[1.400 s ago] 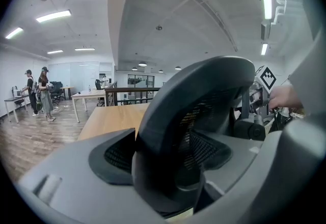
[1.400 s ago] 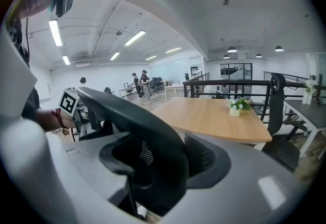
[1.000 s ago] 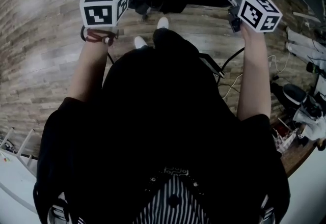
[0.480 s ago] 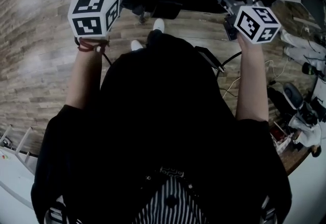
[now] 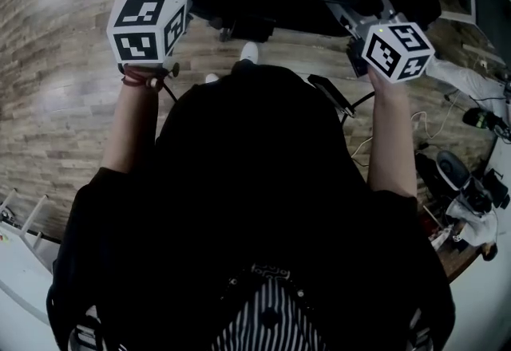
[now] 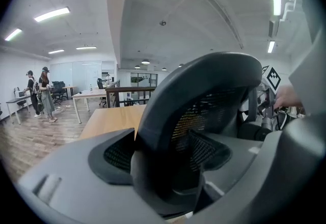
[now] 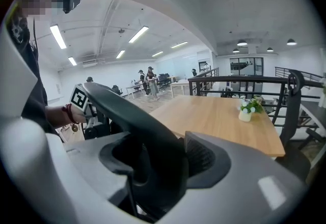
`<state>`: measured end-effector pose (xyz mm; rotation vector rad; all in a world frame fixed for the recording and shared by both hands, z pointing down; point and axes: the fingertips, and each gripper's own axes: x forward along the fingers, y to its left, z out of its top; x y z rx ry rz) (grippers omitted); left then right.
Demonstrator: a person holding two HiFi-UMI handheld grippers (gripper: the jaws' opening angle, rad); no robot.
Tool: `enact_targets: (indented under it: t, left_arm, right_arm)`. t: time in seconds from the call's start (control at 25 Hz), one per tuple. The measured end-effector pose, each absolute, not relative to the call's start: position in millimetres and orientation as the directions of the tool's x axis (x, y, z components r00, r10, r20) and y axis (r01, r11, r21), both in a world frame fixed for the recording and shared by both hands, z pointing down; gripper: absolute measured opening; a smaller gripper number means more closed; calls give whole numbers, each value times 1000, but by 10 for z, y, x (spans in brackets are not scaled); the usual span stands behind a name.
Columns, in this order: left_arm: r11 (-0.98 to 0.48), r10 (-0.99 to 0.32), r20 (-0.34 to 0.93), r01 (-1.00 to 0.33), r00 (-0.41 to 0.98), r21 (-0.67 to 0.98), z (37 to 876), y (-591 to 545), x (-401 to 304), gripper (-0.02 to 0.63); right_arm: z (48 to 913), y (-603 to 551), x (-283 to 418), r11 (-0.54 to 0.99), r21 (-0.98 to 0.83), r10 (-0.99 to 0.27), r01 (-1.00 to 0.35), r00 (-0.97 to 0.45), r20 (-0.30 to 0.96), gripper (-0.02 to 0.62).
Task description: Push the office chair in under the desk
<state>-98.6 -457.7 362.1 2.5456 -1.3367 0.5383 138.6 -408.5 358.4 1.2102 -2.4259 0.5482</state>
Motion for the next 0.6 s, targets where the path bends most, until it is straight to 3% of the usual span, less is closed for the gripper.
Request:
enact_targets:
  t: [0.6]
  left_arm:
    - [-474,-808,393,-880,439,8,3699,-5442,-1033,318]
  right_arm:
    - [3662,-5142,1377,585,-153,-666,-796,-580,470,261]
